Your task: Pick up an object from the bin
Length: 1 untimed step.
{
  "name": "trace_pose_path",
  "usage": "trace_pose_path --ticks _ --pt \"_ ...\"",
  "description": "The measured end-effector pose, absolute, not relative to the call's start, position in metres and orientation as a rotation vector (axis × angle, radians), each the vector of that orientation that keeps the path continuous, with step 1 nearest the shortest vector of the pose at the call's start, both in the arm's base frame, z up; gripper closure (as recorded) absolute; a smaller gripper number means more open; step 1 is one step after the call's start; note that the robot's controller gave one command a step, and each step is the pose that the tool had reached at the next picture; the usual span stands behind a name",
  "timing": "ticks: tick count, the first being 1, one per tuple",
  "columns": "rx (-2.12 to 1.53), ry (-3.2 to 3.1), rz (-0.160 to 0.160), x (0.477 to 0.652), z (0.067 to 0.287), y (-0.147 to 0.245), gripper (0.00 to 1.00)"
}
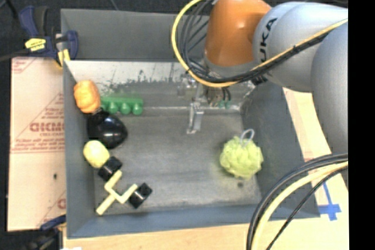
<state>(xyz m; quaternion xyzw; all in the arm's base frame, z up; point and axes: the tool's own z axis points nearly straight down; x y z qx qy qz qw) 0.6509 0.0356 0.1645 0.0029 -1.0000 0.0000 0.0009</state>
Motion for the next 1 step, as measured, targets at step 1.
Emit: trace_pose_path --ticks 1 --pt "0.009 -3.146 -0.001 0.6517 0.1695 0.0356 0.00"
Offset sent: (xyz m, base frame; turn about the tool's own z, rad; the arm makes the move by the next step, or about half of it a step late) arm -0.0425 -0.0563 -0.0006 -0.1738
